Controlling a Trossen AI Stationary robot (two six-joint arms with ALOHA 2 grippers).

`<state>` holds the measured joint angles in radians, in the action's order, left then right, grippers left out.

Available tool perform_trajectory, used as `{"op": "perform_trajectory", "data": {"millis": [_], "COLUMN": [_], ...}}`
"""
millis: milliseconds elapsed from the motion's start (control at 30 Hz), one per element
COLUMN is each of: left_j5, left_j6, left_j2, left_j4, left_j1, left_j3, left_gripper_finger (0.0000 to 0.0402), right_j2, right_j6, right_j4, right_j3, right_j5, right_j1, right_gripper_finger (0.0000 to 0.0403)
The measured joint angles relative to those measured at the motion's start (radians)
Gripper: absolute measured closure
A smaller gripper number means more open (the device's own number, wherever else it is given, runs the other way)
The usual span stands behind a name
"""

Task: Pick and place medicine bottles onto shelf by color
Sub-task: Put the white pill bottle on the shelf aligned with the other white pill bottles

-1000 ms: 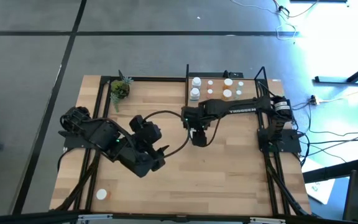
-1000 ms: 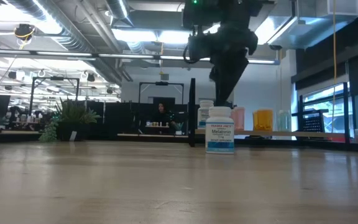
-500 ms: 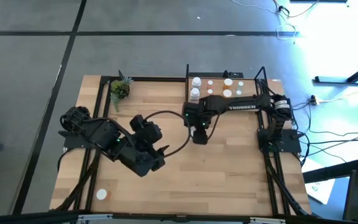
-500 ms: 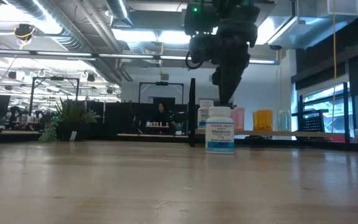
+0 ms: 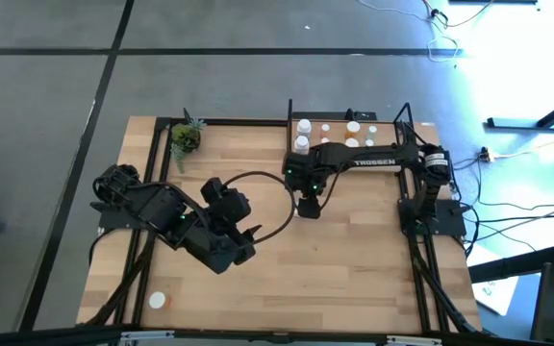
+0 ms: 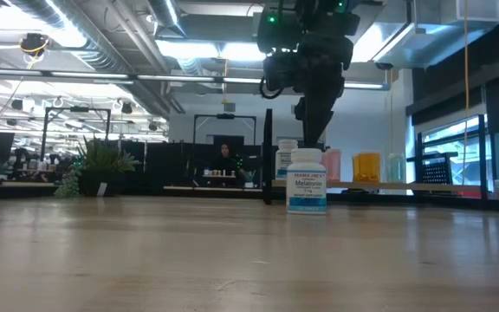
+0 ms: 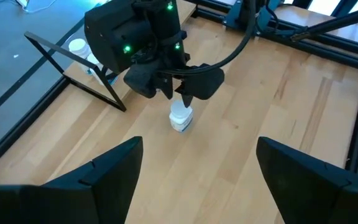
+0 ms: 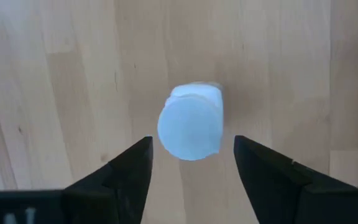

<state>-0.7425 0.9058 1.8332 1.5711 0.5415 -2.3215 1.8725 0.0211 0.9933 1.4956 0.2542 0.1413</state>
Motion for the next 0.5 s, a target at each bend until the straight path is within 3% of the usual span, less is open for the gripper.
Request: {"op": "perform_trajectory", "data": {"millis": [500], "left_j5": [0.000], "left_j6": [0.000], "left_j2": [0.000], "left_j4": [0.000], "left_j1": [0.000], "left_j3": [0.000], "left_gripper_finger": [0.0092], "right_j2": [0.000], "right_j6": [0.049], "right_j4": [-0.043], "right_j3": [0.000], "right_j5": [-0.068], "right_j1": [-0.044], "right_gripper_finger": [0.0162]}}
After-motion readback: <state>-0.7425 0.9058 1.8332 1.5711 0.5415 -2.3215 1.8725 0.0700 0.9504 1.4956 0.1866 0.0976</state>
